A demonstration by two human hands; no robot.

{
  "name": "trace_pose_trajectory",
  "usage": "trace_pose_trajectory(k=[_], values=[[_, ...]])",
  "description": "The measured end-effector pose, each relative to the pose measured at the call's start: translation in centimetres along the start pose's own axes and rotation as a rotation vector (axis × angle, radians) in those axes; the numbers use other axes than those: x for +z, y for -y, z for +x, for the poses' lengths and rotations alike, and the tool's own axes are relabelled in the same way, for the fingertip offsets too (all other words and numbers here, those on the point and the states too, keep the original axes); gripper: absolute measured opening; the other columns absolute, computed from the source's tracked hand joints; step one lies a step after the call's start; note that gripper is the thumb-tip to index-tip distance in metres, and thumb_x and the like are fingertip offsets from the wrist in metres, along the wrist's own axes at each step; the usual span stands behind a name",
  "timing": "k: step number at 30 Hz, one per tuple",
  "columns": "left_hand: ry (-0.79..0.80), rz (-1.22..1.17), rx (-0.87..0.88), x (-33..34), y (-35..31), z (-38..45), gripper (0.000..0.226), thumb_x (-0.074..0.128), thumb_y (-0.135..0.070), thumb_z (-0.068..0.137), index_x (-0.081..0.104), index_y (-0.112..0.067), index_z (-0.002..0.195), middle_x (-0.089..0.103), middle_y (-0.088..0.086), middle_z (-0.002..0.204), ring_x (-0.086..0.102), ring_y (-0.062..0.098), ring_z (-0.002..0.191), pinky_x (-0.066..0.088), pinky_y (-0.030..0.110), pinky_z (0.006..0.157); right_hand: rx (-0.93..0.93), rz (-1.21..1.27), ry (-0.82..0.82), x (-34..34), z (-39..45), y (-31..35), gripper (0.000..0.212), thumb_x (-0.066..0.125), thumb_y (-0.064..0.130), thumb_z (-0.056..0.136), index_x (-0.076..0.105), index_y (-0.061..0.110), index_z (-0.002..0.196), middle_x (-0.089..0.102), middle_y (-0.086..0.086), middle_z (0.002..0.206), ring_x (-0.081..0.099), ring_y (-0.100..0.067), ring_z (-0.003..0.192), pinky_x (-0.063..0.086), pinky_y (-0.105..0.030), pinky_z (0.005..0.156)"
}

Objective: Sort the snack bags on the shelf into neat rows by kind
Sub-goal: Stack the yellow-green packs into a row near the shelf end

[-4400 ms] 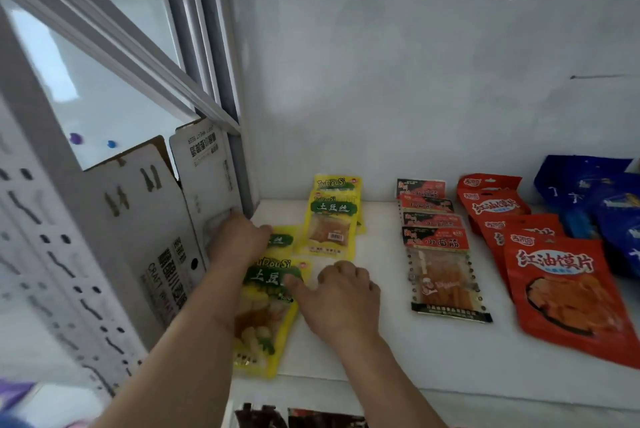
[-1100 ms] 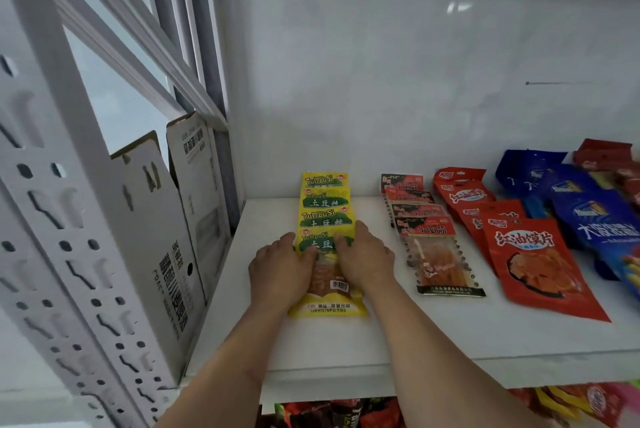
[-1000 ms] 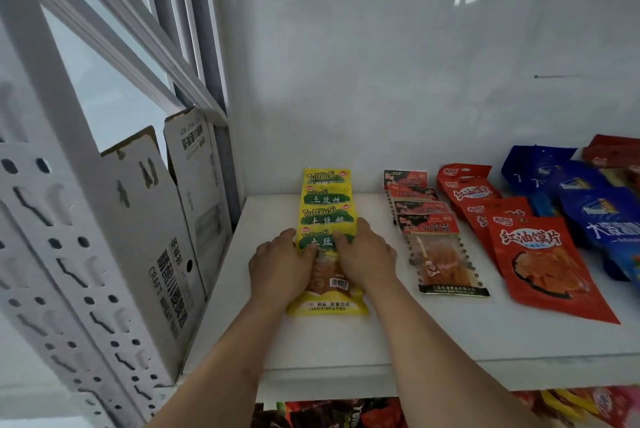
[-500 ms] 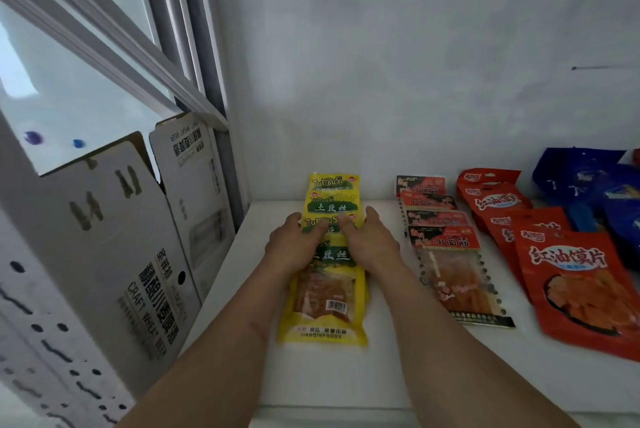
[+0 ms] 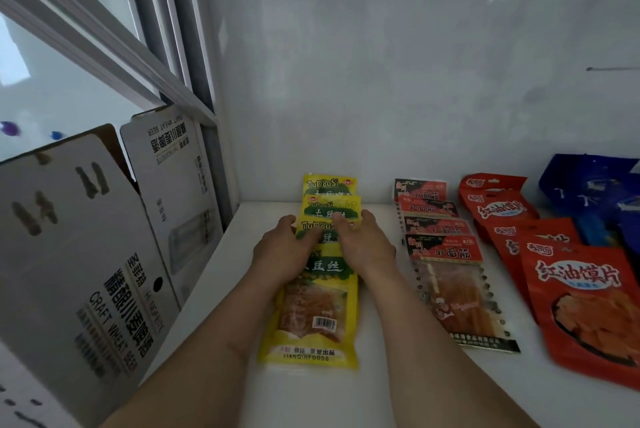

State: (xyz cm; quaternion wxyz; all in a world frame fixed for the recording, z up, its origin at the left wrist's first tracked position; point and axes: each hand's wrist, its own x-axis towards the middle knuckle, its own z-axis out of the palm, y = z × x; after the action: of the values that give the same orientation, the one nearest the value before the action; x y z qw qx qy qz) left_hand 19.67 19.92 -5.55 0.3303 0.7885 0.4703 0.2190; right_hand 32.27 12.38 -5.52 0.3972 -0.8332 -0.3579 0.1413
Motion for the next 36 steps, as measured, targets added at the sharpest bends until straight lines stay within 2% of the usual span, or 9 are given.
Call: trace_pose_trajectory(k=[4, 7, 10, 14, 17, 21, 27, 31, 36], values=[[0.073, -0.092, -0.004, -1.7, -0.2, -0.7, 0.085, 0.052, -0.061, 0.094, 0.02, -0.016, 0.158, 0.04, 0.01, 0.157, 0.048, 0.028, 0.135, 0.041, 0.038, 0.108, 0.032, 0.08, -0.039, -0.2, 0.5, 0.5, 0.083, 0.041, 0.066, 0.095, 0.025, 0.012, 0.155, 0.04, -0.01, 0.155, 0.038, -0.031, 0.142, 0.032, -0.046, 0.113], [0.226, -0.055, 0.029, -3.6, 0.2, -2.2, 0.089, 0.059, -0.06, 0.09, 0.018, -0.021, 0.159, 0.034, 0.002, 0.16, 0.043, 0.02, 0.14, 0.038, 0.03, 0.105, -0.015, 0.036, -0.084, -0.8, 1.5, 2.0, 0.08, 0.04, 0.065, 0.096, 0.026, 0.013, 0.155, 0.031, -0.012, 0.159, 0.03, -0.033, 0.145, 0.027, -0.049, 0.116], [0.447, -0.082, 0.059, -4.5, 0.8, -3.3, 0.074, 0.074, -0.05, 0.083, 0.034, -0.031, 0.142, 0.054, -0.021, 0.132, 0.055, -0.003, 0.117, 0.043, 0.01, 0.093, -0.069, -0.075, -0.064, -1.4, 3.5, 4.0, 0.076, 0.036, 0.064, 0.097, 0.028, 0.016, 0.155, 0.031, -0.014, 0.158, 0.03, -0.036, 0.144, 0.028, -0.05, 0.114], [0.499, 0.04, 0.14, -3.8, 2.1, -2.8, 0.117, 0.083, -0.079, 0.046, 0.033, -0.046, 0.146, 0.055, -0.015, 0.14, 0.052, 0.012, 0.13, 0.043, 0.04, 0.111, -0.097, -0.286, 0.043, -1.4, 6.2, 5.6, 0.079, 0.031, 0.072, 0.094, 0.022, 0.025, 0.157, 0.025, -0.015, 0.16, 0.029, -0.04, 0.143, 0.028, -0.052, 0.115], [0.502, 0.161, 0.176, -3.7, 2.2, -2.5, 0.134, 0.078, -0.086, 0.041, 0.016, -0.047, 0.154, 0.041, -0.013, 0.153, 0.038, 0.016, 0.14, 0.035, 0.043, 0.117, -0.091, -0.353, 0.151, -0.6, 7.4, 5.5, 0.085, 0.031, 0.079, 0.086, 0.028, 0.03, 0.155, 0.03, -0.013, 0.159, 0.038, -0.037, 0.14, 0.034, -0.051, 0.113], [0.494, 0.323, 0.177, -3.8, 1.2, -3.2, 0.126, 0.074, -0.074, 0.066, -0.003, -0.037, 0.159, 0.012, -0.008, 0.165, 0.01, 0.018, 0.151, 0.017, 0.043, 0.124, -0.107, -0.393, 0.27, 0.4, 7.4, 5.4, 0.082, 0.027, 0.074, 0.093, 0.033, 0.021, 0.155, 0.028, -0.008, 0.162, 0.033, -0.029, 0.146, 0.028, -0.043, 0.118], [0.492, 0.377, 0.172, -4.0, 1.1, -3.1, 0.12, 0.069, -0.076, 0.069, 0.003, -0.033, 0.159, 0.015, -0.006, 0.165, 0.012, 0.021, 0.15, 0.017, 0.044, 0.123, -0.077, -0.299, 0.243, 0.5, 7.1, 6.0, 0.052, 0.023, 0.02, 0.109, 0.009, 0.007, 0.158, 0.025, -0.023, 0.16, 0.03, -0.035, 0.145, 0.028, -0.04, 0.115], [0.474, 0.372, 0.17, -4.2, 0.9, -3.2, 0.12, 0.069, -0.076, 0.068, 0.004, -0.033, 0.159, 0.016, -0.006, 0.165, 0.013, 0.02, 0.15, 0.017, 0.044, 0.123, -0.07, -0.347, 0.276, 0.0, 6.1, 6.3, 0.062, 0.01, 0.043, 0.108, 0.02, 0.007, 0.157, 0.023, -0.019, 0.162, 0.027, -0.03, 0.148, 0.021, -0.033, 0.117], [0.466, 0.389, 0.156, -4.1, 0.8, -3.2, 0.12, 0.069, -0.075, 0.07, 0.002, -0.032, 0.159, 0.014, -0.005, 0.166, 0.012, 0.02, 0.151, 0.016, 0.042, 0.123, -0.086, -0.325, 0.347, -0.7, 5.5, 6.2, 0.059, 0.01, 0.044, 0.108, 0.014, 0.015, 0.159, 0.017, -0.018, 0.164, 0.023, -0.031, 0.15, 0.02, -0.031, 0.117]])
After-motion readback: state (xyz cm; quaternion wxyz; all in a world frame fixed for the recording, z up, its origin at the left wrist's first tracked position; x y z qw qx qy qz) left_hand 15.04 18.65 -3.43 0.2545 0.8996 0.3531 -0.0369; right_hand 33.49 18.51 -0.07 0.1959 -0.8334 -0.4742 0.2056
